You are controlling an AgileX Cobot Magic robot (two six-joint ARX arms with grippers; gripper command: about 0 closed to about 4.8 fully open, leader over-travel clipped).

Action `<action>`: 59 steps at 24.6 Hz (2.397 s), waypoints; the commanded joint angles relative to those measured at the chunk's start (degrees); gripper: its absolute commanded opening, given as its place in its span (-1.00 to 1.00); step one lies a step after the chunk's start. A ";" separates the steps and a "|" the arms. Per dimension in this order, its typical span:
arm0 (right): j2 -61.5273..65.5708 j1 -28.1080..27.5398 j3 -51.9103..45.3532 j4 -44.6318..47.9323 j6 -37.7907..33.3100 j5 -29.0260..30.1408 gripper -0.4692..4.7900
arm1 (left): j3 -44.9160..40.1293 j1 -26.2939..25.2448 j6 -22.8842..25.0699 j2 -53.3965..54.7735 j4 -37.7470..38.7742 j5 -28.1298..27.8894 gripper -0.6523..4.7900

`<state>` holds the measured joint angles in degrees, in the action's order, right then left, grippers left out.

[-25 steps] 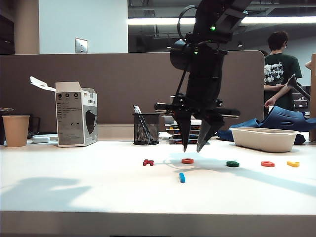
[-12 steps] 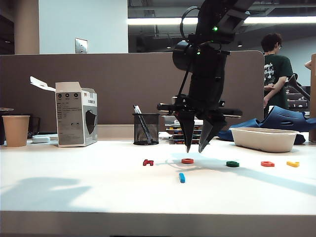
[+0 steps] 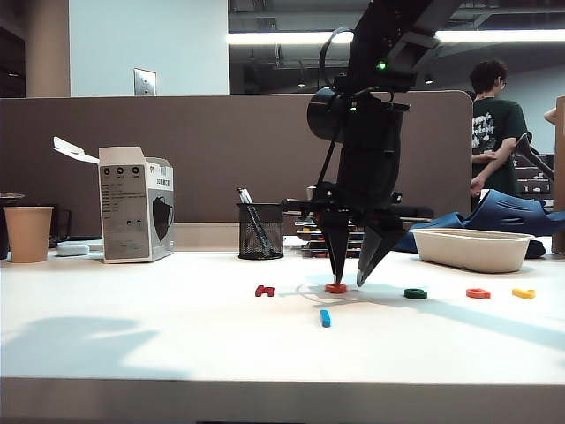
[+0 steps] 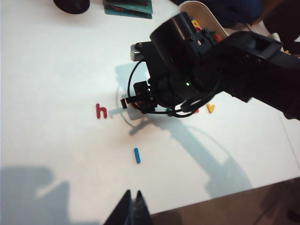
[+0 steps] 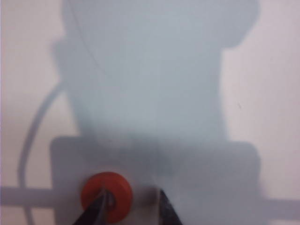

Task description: Select the appropriate letters from the row of letter magnets placed on the table to arrange into the word "love".

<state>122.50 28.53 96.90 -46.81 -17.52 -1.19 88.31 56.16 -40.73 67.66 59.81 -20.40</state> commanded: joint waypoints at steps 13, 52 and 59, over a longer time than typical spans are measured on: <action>0.42 0.20 0.04 -8.59 0.22 0.31 -0.75 | 0.13 0.11 0.20 -0.15 -0.35 -1.49 -0.78; -15.43 6.60 -31.36 -3.82 -9.51 0.92 -0.74 | 0.13 0.13 0.22 -0.20 -0.28 -1.25 -0.78; -17.92 6.32 -31.28 -1.92 -9.49 0.92 -0.74 | 0.13 0.13 0.20 -0.20 -0.28 -1.25 -0.78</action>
<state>103.33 34.96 66.87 -44.23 -26.76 0.91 88.31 56.18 -40.71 67.61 59.81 -21.50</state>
